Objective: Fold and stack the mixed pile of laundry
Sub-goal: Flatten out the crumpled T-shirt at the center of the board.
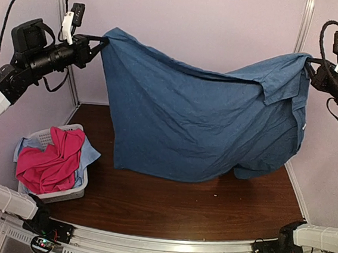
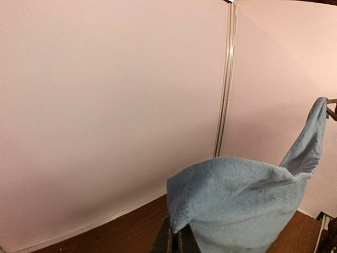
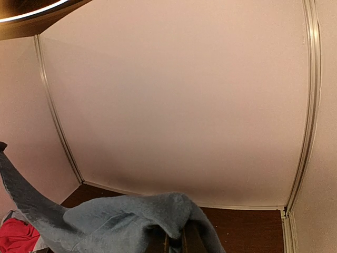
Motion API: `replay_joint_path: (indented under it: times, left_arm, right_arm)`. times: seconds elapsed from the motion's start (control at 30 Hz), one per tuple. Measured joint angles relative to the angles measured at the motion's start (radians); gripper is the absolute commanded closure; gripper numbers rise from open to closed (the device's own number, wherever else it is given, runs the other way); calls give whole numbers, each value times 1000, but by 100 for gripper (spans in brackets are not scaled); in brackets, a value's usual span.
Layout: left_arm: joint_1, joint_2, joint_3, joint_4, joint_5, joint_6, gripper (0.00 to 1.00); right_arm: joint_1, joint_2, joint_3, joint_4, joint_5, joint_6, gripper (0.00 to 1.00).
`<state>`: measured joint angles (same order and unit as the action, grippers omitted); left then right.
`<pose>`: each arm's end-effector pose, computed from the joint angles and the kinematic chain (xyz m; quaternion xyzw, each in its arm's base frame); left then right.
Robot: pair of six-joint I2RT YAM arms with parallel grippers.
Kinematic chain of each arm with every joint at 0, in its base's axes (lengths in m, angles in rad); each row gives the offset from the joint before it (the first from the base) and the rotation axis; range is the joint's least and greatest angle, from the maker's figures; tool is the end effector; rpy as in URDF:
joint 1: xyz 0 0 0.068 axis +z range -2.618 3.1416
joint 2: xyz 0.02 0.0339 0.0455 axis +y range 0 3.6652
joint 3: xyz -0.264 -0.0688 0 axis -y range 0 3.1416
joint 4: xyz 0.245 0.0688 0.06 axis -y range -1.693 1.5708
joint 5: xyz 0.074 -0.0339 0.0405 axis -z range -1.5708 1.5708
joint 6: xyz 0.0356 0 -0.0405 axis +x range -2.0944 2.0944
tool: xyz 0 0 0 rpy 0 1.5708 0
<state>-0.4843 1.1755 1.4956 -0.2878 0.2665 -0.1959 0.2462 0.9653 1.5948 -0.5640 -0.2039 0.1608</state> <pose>0.2083 -0.1202 0.4947 0.1935 0.6686 -0.3247 0.6405 0.1351 0.0414 0.5304 -0.1032 0.6762 0.2149 0.6970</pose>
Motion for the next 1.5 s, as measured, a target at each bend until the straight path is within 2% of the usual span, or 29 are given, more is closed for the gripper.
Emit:
replay_joint_path:
  times: [0.1,0.33,0.57,0.77,0.93,1.1,1.27,1.5]
  left_arm:
    - [0,-2,32,60,8,0,100]
    - [0,-3,5,99,-13,0,100]
    - [0,72,36,92,-130,5,100]
    - [0,148,89,75,-151,3,100]
    - [0,143,139,50,-139,-2,100]
    - [0,81,134,46,-69,-2,100]
    - [-2,-53,64,39,-3,3,100]
    - [-7,-149,58,33,32,4,100]
  right_arm:
    - [0,-6,25,16,15,3,100]
    - [0,-3,76,25,27,-2,100]
    - [0,73,81,29,26,-28,100]
    - [0,154,90,0,19,-46,100]
    - [0,143,158,-43,-6,-68,100]
    - [0,62,169,-61,-58,-68,100]
    - [0,-26,169,-90,-117,-61,100]
    - [0,-103,219,-120,-166,-39,100]
